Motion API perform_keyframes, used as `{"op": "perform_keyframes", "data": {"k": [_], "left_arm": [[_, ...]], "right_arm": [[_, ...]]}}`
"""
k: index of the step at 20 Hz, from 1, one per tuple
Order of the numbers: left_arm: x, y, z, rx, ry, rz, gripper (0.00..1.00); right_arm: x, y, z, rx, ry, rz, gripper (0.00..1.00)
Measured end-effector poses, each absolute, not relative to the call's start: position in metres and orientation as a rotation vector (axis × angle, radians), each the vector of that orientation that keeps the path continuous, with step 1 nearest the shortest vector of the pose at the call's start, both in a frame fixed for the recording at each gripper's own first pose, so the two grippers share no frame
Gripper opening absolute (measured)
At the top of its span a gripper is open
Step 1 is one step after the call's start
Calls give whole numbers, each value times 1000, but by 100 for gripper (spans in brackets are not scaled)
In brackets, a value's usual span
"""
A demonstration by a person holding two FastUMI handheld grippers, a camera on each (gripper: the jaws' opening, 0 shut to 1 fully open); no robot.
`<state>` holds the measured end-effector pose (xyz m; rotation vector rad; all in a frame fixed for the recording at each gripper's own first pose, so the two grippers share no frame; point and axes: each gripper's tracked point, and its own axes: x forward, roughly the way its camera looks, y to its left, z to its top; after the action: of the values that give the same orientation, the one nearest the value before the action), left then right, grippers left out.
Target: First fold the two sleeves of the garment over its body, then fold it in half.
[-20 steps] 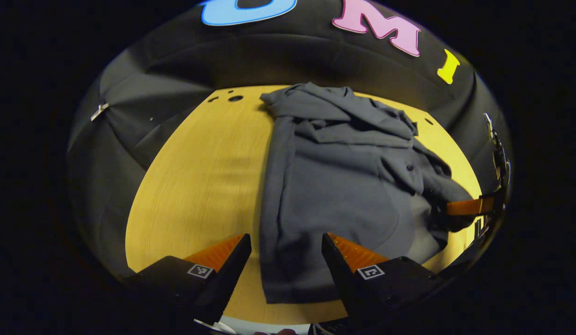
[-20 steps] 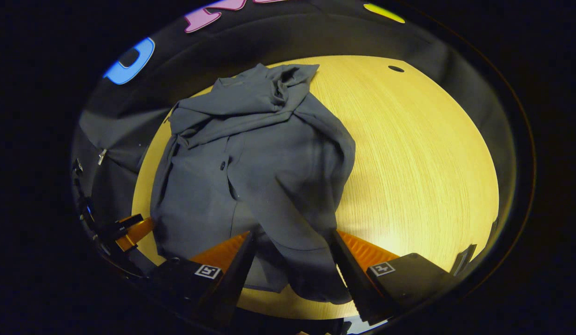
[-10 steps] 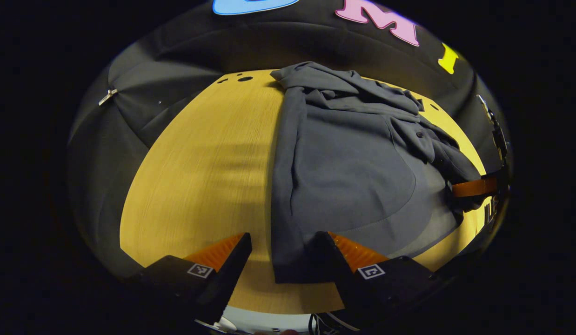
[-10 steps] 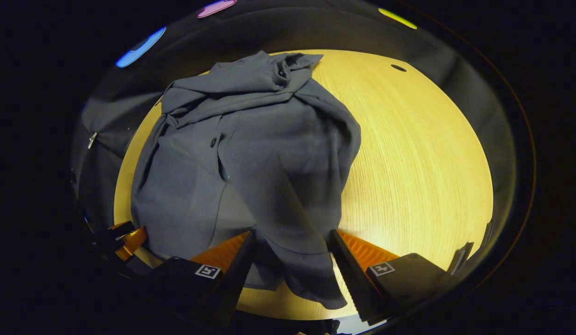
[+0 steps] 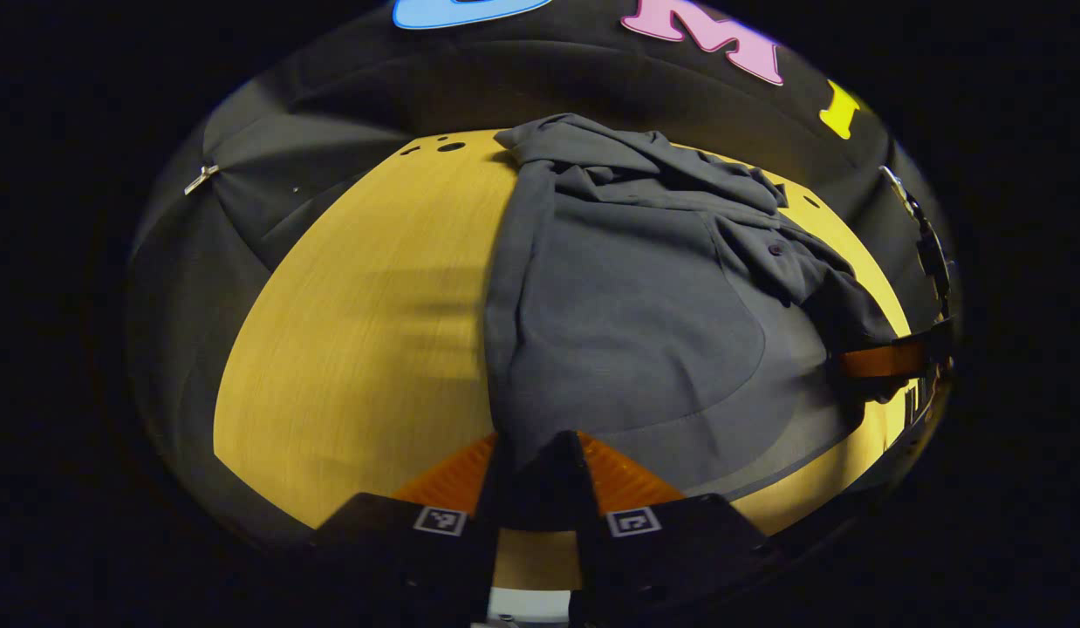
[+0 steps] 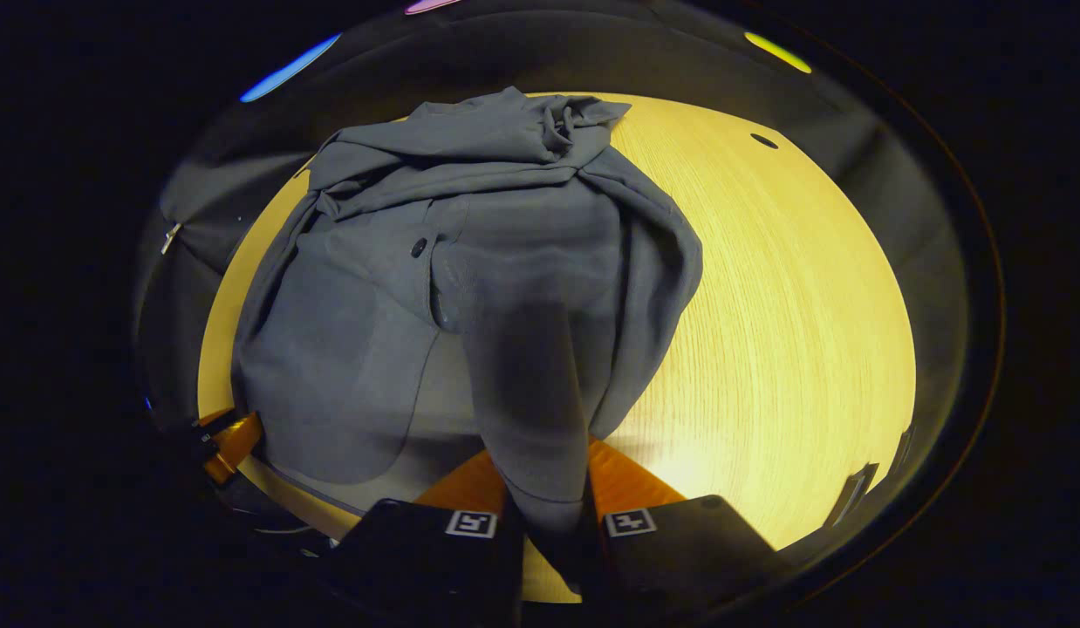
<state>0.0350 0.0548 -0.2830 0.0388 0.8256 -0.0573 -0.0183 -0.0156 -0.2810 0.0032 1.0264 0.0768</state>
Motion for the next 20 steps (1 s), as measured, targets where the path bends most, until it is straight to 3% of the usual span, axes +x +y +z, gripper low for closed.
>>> {"op": "perform_keyframes", "data": {"k": [1,2,4,5,20], "left_arm": [[35,53,-283,36,824,-61,37],[33,50,-283,40,824,-59,19],[35,48,-284,63,822,-61,7],[34,47,-282,52,821,-71,6],[55,35,-193,-123,690,-69,5]], "right_arm": [[-19,-14,-280,30,1024,92,19],[-17,-13,-281,66,1029,104,18],[-19,-14,-279,127,1028,119,0],[-19,-16,-278,140,1031,117,7],[5,-5,-208,142,898,221,7]]}}
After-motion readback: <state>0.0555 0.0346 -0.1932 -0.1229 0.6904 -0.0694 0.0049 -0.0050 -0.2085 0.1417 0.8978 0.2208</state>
